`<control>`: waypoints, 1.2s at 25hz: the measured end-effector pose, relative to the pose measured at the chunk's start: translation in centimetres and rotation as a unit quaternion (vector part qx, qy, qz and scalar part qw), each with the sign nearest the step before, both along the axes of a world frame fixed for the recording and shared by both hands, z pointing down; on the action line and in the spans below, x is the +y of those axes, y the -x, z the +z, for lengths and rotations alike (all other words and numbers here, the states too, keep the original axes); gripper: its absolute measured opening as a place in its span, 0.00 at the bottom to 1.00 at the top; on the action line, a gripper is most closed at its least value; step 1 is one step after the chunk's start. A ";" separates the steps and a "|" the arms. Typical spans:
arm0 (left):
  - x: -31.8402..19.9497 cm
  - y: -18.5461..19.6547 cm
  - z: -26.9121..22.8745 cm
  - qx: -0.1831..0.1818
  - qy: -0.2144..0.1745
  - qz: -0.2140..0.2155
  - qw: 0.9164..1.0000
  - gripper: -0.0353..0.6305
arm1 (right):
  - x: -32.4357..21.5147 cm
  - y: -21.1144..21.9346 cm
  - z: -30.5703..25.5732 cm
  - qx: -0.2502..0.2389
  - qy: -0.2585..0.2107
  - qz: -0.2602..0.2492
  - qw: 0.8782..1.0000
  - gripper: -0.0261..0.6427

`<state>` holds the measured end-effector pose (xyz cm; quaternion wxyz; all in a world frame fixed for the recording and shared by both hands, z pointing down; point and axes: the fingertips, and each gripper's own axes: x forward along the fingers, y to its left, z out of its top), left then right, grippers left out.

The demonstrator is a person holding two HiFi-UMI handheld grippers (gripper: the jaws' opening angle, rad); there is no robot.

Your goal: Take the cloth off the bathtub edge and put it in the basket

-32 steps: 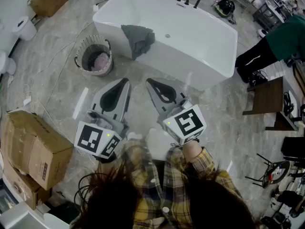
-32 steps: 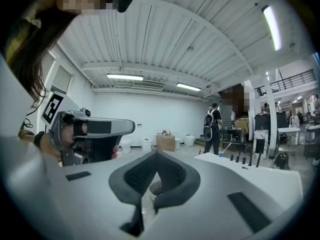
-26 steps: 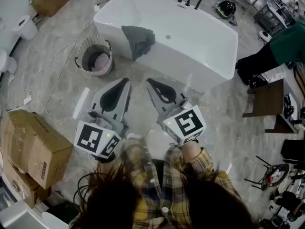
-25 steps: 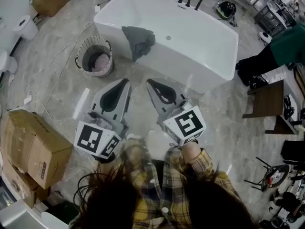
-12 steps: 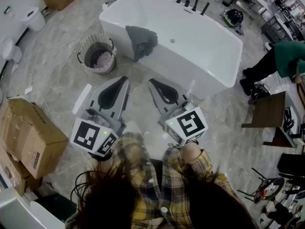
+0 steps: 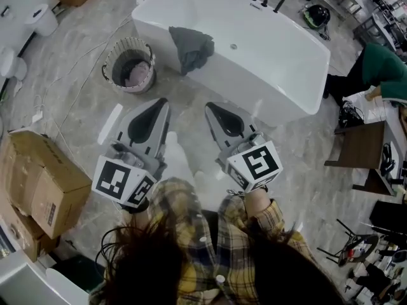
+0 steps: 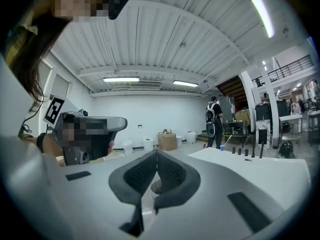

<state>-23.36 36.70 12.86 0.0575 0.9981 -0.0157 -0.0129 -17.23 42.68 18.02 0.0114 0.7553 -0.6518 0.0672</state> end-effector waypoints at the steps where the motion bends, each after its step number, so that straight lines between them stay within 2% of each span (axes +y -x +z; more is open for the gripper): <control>1: -0.9 -0.5 0.1 -0.001 0.001 0.002 1.000 0.08 | -0.8 -0.7 0.1 -0.002 0.000 0.005 1.000 0.06; 15: -17.1 -11.1 -1.5 0.011 -0.014 0.061 0.998 0.08 | -16.8 -9.9 -1.2 0.021 0.011 0.040 0.999 0.06; 21: -21.6 -13.3 -1.0 0.010 -0.012 0.079 0.997 0.08 | -21.0 -12.1 -0.4 0.025 0.026 0.064 0.997 0.06; 27: -23.8 -14.2 0.6 -0.016 0.017 0.087 0.996 0.08 | -23.2 -13.1 0.8 0.022 0.057 0.071 0.996 0.06; 30: -25.4 -14.9 1.2 -0.017 0.025 0.080 0.996 0.08 | -23.9 -14.4 1.5 0.015 0.062 0.077 0.995 0.06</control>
